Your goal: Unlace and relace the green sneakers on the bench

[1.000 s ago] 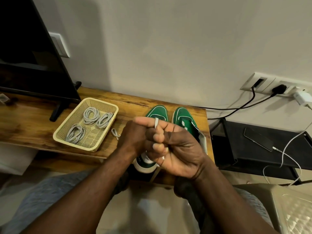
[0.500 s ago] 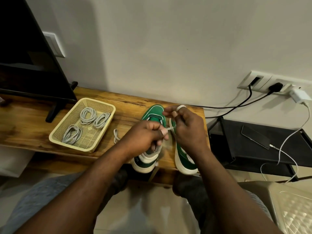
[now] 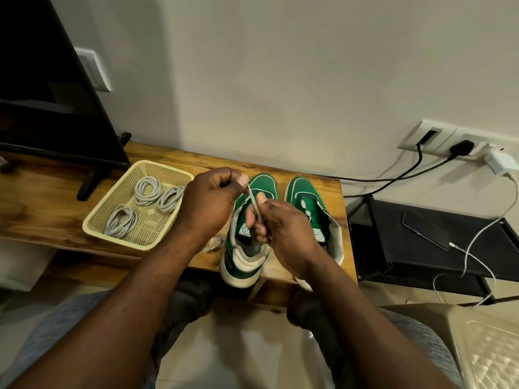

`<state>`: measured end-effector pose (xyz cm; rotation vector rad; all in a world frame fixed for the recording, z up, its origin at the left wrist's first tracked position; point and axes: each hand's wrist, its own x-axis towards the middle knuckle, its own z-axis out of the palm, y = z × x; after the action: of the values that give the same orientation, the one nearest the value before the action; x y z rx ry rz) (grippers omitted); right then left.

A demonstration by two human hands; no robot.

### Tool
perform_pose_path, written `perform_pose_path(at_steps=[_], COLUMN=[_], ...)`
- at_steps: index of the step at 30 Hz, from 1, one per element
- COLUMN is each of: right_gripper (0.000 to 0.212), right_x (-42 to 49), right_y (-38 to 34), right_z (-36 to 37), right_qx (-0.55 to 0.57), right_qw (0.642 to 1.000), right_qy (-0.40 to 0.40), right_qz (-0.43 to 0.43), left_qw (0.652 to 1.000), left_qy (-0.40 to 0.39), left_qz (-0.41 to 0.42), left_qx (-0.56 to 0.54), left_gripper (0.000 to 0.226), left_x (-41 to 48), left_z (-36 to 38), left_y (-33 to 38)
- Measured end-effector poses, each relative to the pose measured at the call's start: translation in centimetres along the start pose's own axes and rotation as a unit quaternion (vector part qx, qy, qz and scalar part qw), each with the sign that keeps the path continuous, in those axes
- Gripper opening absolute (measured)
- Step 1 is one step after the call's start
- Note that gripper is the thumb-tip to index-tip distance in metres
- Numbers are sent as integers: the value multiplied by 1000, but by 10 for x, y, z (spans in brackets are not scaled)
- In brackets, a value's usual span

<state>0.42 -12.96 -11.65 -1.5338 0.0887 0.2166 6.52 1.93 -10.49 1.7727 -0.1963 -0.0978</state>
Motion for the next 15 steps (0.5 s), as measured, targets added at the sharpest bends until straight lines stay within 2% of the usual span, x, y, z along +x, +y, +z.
perform_pose_path(at_steps=[3, 6, 10, 13, 15], right_gripper=[42, 39, 32, 27, 26], right_x=[-2, -6, -9, -9, -8], right_y=[-5, -12, -21, -24, -25], right_z=[3, 2, -5, -14, -16], right_qx=[0, 50, 175, 285, 311], right_qw=[999, 996, 983, 958, 950], right_qy=[-35, -62, -44, -21, -12], right_qz=[32, 47, 21, -4, -15], left_qw=[1000, 1000, 988, 982, 977], left_qy=[-7, -15, -127, -163, -164], left_qz=[-1, -19, -87, -70, -51], left_qx=[5, -1, -25, 62, 126], left_gripper=[23, 21, 22, 24, 27], left_x=[0, 0, -5, -8, -8], left_z=[3, 1, 0, 8, 13], left_y=[-2, -2, 2, -7, -14])
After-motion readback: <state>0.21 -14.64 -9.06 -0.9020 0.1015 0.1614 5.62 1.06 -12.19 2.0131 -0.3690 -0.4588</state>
